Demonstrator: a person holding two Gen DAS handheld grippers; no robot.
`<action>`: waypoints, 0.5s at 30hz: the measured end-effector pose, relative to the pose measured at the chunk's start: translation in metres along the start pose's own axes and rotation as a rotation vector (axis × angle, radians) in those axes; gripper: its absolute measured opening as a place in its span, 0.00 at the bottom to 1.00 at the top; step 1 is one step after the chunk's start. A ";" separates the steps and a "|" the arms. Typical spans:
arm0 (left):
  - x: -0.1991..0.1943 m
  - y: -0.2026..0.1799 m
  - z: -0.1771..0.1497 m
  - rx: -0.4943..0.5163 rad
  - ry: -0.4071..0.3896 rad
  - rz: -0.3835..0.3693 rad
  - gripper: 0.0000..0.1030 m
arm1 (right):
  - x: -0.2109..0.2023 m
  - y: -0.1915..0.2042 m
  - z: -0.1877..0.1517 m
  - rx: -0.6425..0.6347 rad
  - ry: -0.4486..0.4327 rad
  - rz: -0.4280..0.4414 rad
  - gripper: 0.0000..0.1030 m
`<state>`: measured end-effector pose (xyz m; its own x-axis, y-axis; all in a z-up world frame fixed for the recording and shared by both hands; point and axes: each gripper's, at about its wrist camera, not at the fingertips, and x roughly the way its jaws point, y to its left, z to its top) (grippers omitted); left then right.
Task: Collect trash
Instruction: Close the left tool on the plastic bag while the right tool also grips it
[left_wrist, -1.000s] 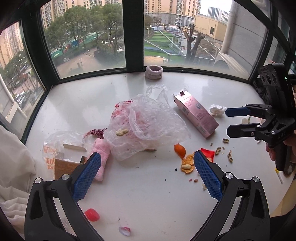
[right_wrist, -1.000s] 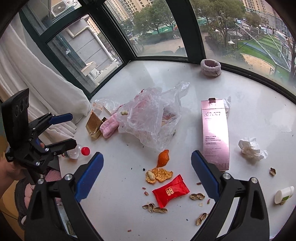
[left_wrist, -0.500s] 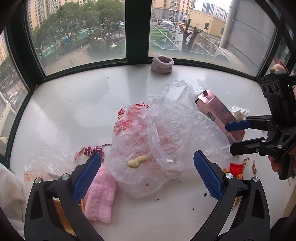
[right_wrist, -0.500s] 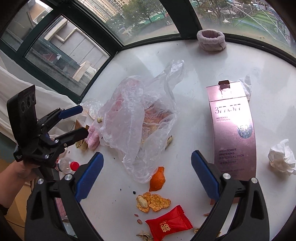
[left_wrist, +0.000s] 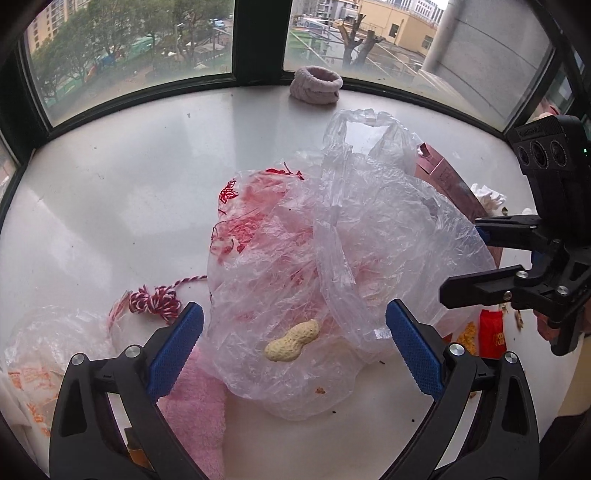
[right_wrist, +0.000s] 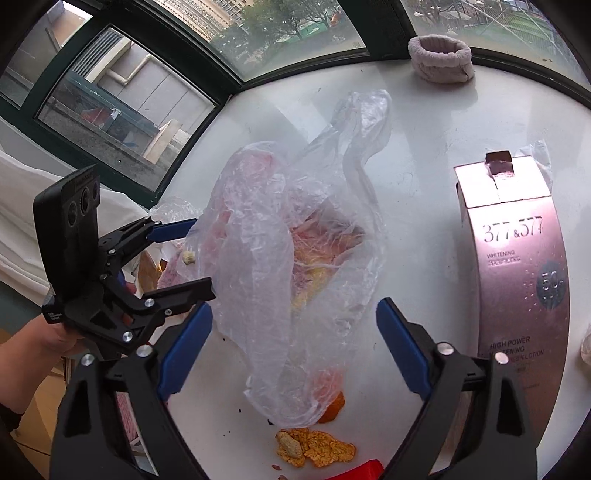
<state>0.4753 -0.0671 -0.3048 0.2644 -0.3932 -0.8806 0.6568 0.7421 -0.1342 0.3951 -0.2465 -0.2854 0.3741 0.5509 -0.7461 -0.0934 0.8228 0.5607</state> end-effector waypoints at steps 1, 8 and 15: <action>0.001 -0.002 -0.001 -0.002 -0.001 -0.003 0.77 | 0.001 0.000 0.000 0.006 0.003 0.000 0.54; -0.003 -0.012 -0.005 -0.018 -0.006 -0.020 0.23 | -0.008 0.003 -0.003 0.014 -0.010 0.010 0.11; -0.031 -0.031 -0.012 -0.036 -0.047 -0.032 0.12 | -0.036 0.022 -0.011 -0.028 -0.047 0.016 0.07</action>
<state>0.4381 -0.0715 -0.2785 0.2770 -0.4420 -0.8532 0.6396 0.7474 -0.1796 0.3699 -0.2471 -0.2503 0.4155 0.5571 -0.7190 -0.1250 0.8180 0.5615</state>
